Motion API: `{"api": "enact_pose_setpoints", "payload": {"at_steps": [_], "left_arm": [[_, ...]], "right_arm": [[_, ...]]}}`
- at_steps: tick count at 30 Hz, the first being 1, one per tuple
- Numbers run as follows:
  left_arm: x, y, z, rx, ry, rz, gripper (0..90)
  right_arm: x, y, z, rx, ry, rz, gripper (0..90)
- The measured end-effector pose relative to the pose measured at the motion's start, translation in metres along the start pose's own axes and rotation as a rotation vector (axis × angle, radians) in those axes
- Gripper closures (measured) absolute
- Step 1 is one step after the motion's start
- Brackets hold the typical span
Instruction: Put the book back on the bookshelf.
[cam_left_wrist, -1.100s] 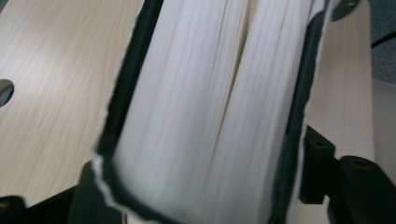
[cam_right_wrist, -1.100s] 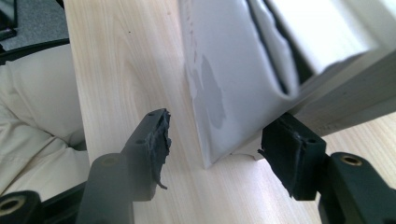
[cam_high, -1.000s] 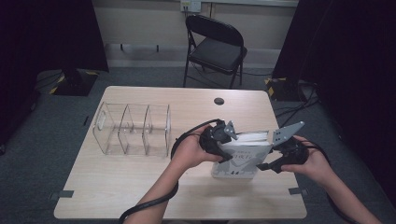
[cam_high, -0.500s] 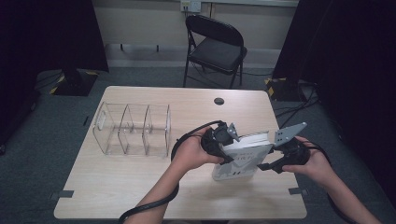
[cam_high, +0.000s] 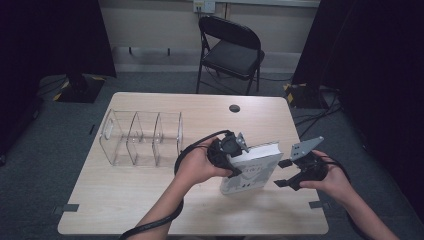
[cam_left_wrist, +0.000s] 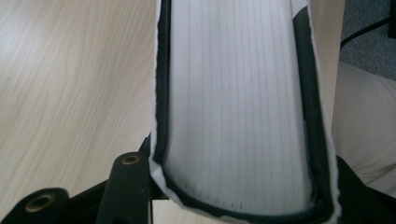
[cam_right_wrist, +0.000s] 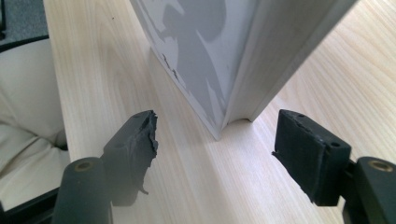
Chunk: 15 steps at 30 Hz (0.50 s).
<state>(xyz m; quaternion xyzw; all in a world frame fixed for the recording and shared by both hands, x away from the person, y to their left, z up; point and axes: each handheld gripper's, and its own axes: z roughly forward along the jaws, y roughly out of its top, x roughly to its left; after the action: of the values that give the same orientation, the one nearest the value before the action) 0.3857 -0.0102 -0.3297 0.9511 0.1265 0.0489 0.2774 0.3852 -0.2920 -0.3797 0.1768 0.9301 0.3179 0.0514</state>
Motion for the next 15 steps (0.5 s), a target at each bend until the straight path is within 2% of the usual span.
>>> {"api": "enact_pose_setpoints", "payload": {"at_steps": [7,15], "left_arm": [[0.001,-0.009,-0.006,0.003,0.01,-0.011,52.7],[0.002,-0.015,-0.009,0.003,0.012,-0.024,52.7]], "right_arm": [[0.001,-0.008,0.013,-0.043,-0.028,0.035,23.1],[0.0,-0.025,0.032,-0.068,-0.059,0.088,15.5]]}}
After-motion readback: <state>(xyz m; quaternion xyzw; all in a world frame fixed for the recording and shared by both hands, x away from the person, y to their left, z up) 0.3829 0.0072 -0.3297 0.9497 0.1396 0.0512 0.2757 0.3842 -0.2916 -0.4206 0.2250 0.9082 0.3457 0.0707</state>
